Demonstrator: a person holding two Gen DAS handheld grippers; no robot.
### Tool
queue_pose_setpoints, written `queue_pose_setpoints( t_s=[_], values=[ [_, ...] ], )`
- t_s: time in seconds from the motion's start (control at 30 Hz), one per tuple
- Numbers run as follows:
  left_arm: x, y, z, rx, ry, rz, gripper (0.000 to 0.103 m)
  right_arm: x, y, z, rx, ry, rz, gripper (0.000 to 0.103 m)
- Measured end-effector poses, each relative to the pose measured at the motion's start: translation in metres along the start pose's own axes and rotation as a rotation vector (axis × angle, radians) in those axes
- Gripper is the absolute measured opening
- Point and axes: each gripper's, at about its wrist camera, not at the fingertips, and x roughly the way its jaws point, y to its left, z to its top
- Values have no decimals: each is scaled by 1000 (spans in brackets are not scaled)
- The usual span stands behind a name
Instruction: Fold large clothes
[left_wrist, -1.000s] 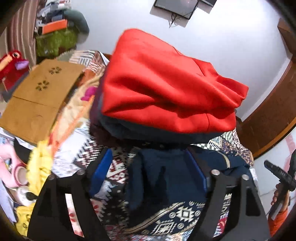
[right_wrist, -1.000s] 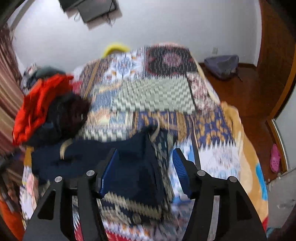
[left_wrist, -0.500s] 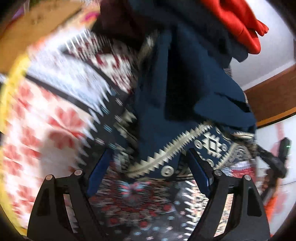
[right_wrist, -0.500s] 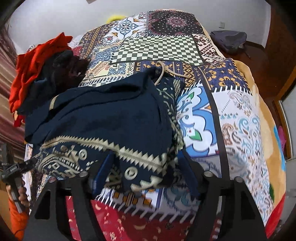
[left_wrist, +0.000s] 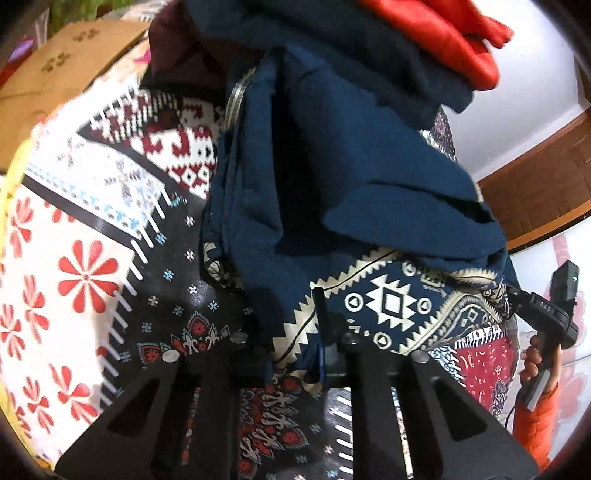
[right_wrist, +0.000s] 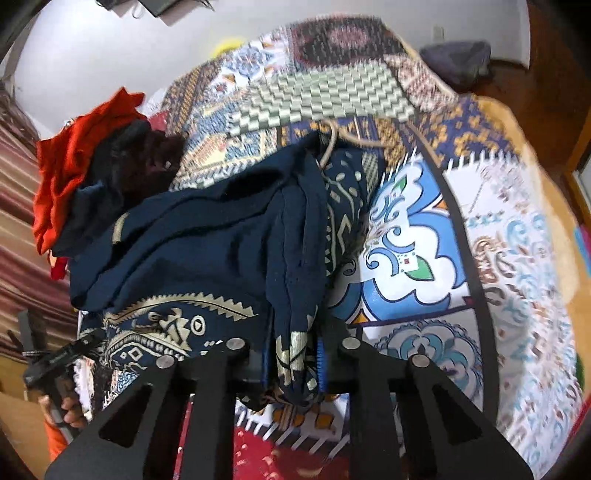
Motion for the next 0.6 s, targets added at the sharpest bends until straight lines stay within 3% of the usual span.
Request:
queue_pose_setpoints(
  t_s=[0.2, 0.37, 0.53, 0.6],
  values=[
    [-66, -12, 8, 34, -123, -66, 13, -59, 29, -17, -78, -105, 35, 11],
    [-102, -7, -21, 73, -166, -82, 13, -87, 33, -59, -116, -122, 61, 8],
    [-85, 16, -68, 112, -95, 25, 17, -76, 19, -100, -138, -75, -9, 9],
    [-65, 36, -84, 112, -56, 127, 20, -75, 14, -104, -131, -78, -37, 12]
  ],
)
